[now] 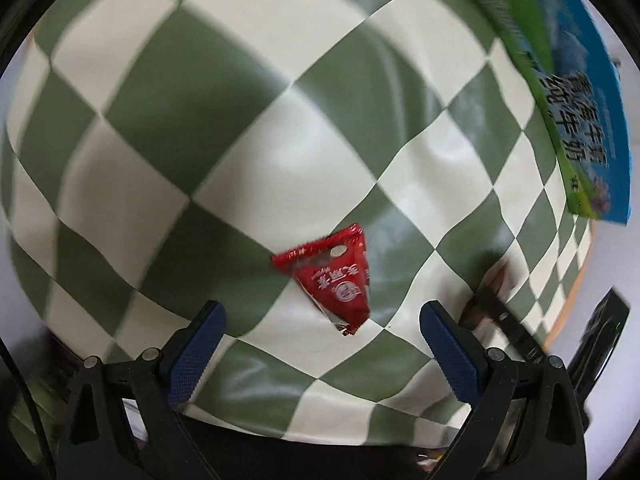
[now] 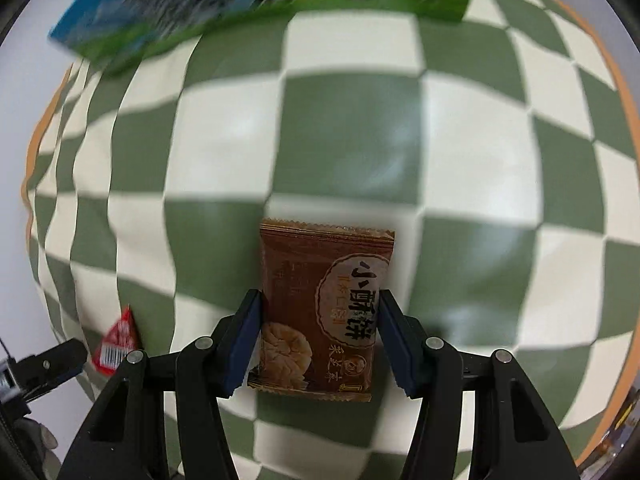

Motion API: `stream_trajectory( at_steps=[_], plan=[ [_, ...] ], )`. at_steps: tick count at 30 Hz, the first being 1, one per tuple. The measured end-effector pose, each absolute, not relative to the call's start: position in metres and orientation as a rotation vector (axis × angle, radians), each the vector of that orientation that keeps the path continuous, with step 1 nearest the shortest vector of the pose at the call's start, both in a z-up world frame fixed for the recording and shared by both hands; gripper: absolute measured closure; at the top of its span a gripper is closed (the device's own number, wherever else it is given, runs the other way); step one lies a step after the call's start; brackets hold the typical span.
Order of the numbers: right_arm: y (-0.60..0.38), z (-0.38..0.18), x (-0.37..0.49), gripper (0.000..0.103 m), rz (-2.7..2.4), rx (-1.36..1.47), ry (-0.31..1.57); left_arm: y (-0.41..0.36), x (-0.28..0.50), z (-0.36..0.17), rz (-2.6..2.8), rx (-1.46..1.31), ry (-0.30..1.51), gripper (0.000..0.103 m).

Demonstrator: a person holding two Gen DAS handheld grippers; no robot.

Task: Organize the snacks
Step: 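Grasp the brown biscuit packet with the right tool while the left tool grasps the red triangle candy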

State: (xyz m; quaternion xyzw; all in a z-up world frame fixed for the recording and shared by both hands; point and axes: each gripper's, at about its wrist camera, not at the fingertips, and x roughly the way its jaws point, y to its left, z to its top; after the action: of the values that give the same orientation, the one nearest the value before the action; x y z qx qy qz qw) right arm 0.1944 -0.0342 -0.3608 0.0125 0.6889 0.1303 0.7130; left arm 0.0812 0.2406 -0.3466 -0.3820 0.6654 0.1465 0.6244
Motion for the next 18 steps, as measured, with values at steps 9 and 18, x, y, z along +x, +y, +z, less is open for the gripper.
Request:
stream_trajectory(
  at_steps=[9,18],
  plan=[
    [-0.015,-0.368,0.173,0.043,0.283,-0.042,1.531,0.219,0.118,-0.382,0.268,-0.874,1.544,0.06],
    [0.003,-0.354,0.177,0.044,0.295,-0.057,1.503,0.202,0.137,-0.359,0.209,-0.712,1.516,0.068]
  ],
)
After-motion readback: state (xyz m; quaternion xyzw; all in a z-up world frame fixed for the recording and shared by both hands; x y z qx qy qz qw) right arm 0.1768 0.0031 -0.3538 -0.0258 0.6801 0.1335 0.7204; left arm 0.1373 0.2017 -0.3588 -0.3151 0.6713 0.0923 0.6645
